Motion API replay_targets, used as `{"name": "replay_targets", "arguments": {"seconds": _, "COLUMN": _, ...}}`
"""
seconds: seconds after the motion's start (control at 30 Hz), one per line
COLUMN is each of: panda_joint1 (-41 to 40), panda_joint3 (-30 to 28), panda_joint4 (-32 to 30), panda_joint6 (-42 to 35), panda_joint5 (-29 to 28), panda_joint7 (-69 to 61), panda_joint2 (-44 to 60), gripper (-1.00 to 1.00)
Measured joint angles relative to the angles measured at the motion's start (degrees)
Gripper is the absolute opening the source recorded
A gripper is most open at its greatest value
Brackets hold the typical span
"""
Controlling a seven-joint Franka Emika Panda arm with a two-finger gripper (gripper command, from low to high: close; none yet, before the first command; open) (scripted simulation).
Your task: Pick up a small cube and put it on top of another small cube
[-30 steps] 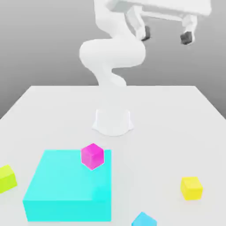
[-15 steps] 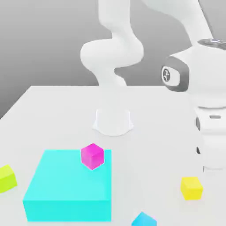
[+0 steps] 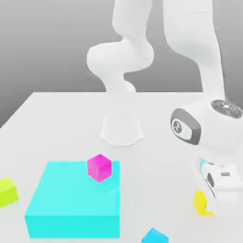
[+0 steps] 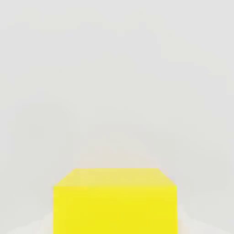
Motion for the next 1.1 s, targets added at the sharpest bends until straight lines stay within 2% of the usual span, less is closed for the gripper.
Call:
{"name": "replay_targets", "arguments": {"seconds": 0.13, "panda_joint1": -1.21, "panda_joint3": 0.54, "panda_joint4": -1.75, "panda_joint6": -6.18, "panda_joint5": 1.06, "panda_joint7": -2.12, "panda_joint2": -7.96, "gripper": -1.0}}
{"name": "replay_targets", "arguments": {"seconds": 0.33, "panda_joint1": -9.56, "panda_joint3": -3.95, "panda_joint4": -6.13, "panda_joint6": -13.71, "panda_joint5": -0.33, "panda_joint7": -17.63, "panda_joint2": -20.28, "gripper": -1.0}}
{"name": "replay_targets", "arguments": {"seconds": 0.77, "panda_joint1": -20.78, "panda_joint3": -19.08, "panda_joint4": -16.31, "panda_joint6": -28.24, "panda_joint5": -8.09, "panda_joint7": -50.4, "panda_joint2": -45.14, "gripper": -1.0}}
{"name": "replay_targets", "arguments": {"seconds": 0.83, "panda_joint1": -21.57, "panda_joint3": -20.66, "panda_joint4": -17.6, "panda_joint6": -27.1, "panda_joint5": -8.68, "panda_joint7": -53.15, "panda_joint2": -45.22, "gripper": -1.0}}
{"name": "replay_targets", "arguments": {"seconds": 0.97, "panda_joint1": -20.98, "panda_joint3": -22.51, "panda_joint4": -19.61, "panda_joint6": -18.71, "panda_joint5": -8.46, "panda_joint7": -54.55, "panda_joint2": -38.8, "gripper": -1.0}}
{"name": "replay_targets", "arguments": {"seconds": 1.0, "panda_joint1": -20.86, "panda_joint3": -22.84, "panda_joint4": -20.07, "panda_joint6": -16.45, "panda_joint5": -8.34, "panda_joint7": -54.78, "panda_joint2": -37.02, "gripper": 1.0}}
{"name": "replay_targets", "arguments": {"seconds": 1.1, "panda_joint1": -20.86, "panda_joint3": -22.84, "panda_joint4": -20.07, "panda_joint6": -16.46, "panda_joint5": -8.34, "panda_joint7": -54.78, "panda_joint2": -37.02, "gripper": 1.0}}
